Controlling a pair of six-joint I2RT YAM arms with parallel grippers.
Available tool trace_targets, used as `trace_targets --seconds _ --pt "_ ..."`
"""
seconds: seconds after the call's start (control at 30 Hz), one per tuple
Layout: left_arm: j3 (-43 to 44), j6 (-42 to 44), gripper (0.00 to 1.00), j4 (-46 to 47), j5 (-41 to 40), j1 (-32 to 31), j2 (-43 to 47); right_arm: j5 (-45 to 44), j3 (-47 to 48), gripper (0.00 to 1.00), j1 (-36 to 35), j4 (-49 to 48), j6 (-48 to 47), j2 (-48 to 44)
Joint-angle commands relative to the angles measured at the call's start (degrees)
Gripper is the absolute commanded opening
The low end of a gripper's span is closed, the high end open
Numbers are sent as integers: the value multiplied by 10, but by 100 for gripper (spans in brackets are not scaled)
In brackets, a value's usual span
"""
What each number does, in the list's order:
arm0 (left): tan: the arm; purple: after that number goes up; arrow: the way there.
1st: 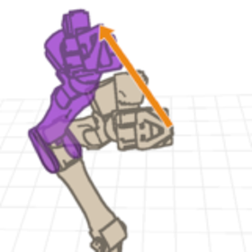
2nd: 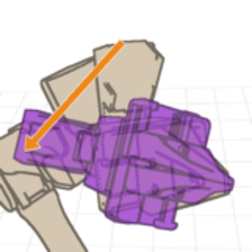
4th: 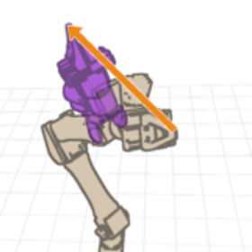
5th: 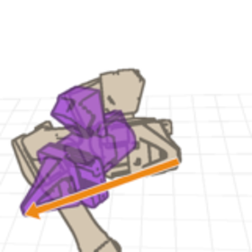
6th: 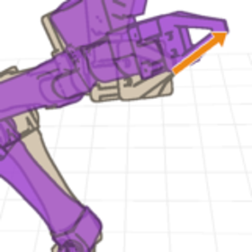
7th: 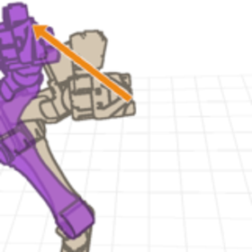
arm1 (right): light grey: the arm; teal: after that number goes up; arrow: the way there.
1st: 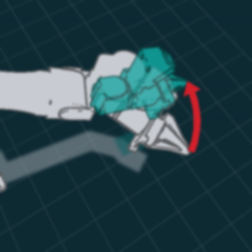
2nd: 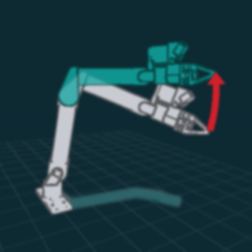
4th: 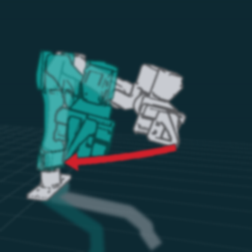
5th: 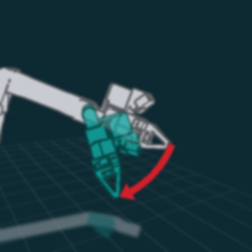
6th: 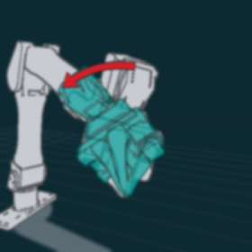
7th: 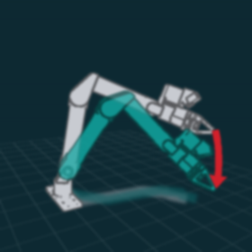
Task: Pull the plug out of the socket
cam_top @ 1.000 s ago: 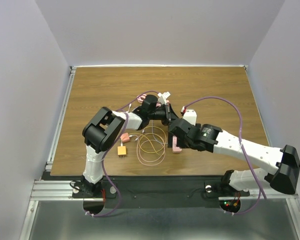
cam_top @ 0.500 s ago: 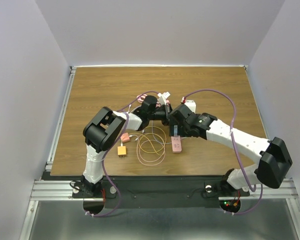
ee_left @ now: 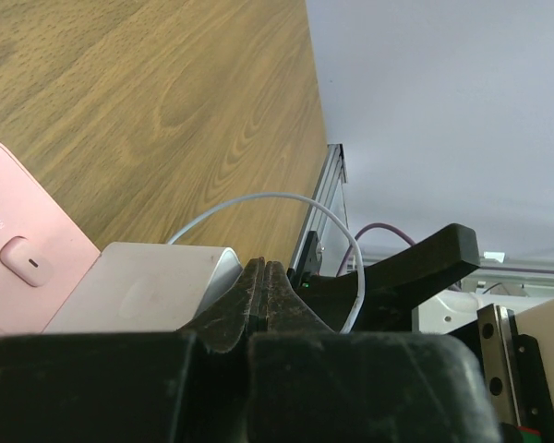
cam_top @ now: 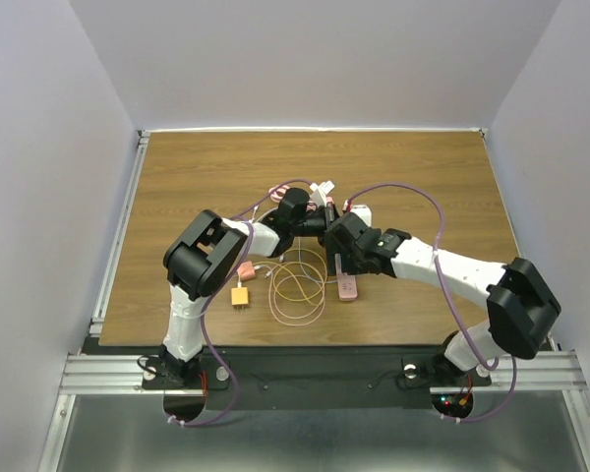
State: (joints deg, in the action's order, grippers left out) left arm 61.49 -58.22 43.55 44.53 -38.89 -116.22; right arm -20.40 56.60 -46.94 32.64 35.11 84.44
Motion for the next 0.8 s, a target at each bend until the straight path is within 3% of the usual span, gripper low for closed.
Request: trace_targets --seconds 0.0,0.43,0.53,0.57,0.7,0.77 --pt "-14 14 0 -25 -10 -1 -14 -15 -3 91 0 -58 -4 3" --pt "-29 18 0 -25 -8 -2 -16 -35 6 73 1 -109 1 69" --pt "-33 20 0 -26 -7 -2 -16 -39 8 58 1 -110 2 76" --pt "-36 21 0 -27 -6 -1 -16 -39 6 44 1 -109 4 77" --pt "-38 23 0 -27 -4 -2 -18 -43 -17 25 1 -108 16 61" --pt "-39 26 0 -28 -2 -3 -21 -48 -31 22 2 -109 21 48"
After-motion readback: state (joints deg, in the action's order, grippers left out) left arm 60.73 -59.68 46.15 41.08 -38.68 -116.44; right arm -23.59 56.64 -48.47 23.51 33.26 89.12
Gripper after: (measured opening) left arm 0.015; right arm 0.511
